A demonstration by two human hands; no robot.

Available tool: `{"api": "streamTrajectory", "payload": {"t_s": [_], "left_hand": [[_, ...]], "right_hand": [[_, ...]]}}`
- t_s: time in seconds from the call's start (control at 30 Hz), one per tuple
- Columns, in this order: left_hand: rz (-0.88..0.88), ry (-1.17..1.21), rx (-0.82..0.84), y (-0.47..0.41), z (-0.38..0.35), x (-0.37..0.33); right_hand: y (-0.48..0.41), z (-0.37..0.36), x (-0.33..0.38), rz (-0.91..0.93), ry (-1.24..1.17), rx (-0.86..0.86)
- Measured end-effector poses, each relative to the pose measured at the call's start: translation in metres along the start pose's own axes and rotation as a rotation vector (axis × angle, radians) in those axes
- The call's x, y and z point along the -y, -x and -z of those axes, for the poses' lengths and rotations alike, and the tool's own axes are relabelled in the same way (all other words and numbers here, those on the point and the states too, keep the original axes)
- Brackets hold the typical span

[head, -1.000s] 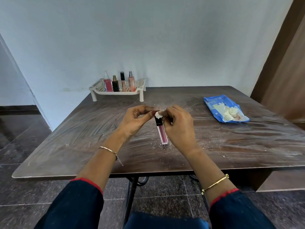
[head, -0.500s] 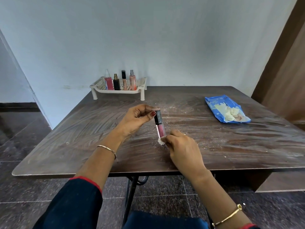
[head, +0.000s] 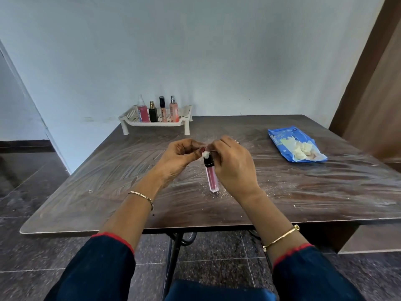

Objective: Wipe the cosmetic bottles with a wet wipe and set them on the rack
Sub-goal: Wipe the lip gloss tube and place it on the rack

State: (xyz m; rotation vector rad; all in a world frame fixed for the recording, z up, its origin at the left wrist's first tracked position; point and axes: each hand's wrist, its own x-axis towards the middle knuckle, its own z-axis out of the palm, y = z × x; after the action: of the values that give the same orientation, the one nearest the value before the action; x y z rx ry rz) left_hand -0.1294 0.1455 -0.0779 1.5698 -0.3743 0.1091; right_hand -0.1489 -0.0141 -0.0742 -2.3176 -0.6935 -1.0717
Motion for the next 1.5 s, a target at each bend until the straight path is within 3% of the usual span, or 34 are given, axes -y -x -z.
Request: {"api": "streamTrajectory", "payload": {"t_s": [0.17, 0.4, 0.7, 0.83, 1.1, 1.5], "left_hand": [[-0.013, -0.007, -0.044, -0.001, -0.001, 0.003], [0.019, -0.063, -0.13, -0.007, -0.006, 0.005], [0.009, -0.119, -0.096, -0.007, -0.007, 0.002], [0.016, -0.038, -0.052, -0.004, -0.003, 0.005], [0.049, 0.081, 0.077, -0.003, 0.001, 0.008], [0.054, 0.23, 0.121, 0.005, -0.002, 0.011]], "right_hand": [[0.018, -0.007, -0.006, 0.044, -0.01, 0.044], [0.044, -0.004, -0.016, 0.047, 0.063, 0.249], [0.055, 0.003, -0.018, 0.049, 0.105, 0.4], [0.05, 0.014, -0.025, 0.044, 0.035, 0.49], [0.011, 0.015, -0.017, -0.055, -0.121, 0.067], [0.006, 0.003, -0.001, 0.093, -0.116, -0.022]]}}
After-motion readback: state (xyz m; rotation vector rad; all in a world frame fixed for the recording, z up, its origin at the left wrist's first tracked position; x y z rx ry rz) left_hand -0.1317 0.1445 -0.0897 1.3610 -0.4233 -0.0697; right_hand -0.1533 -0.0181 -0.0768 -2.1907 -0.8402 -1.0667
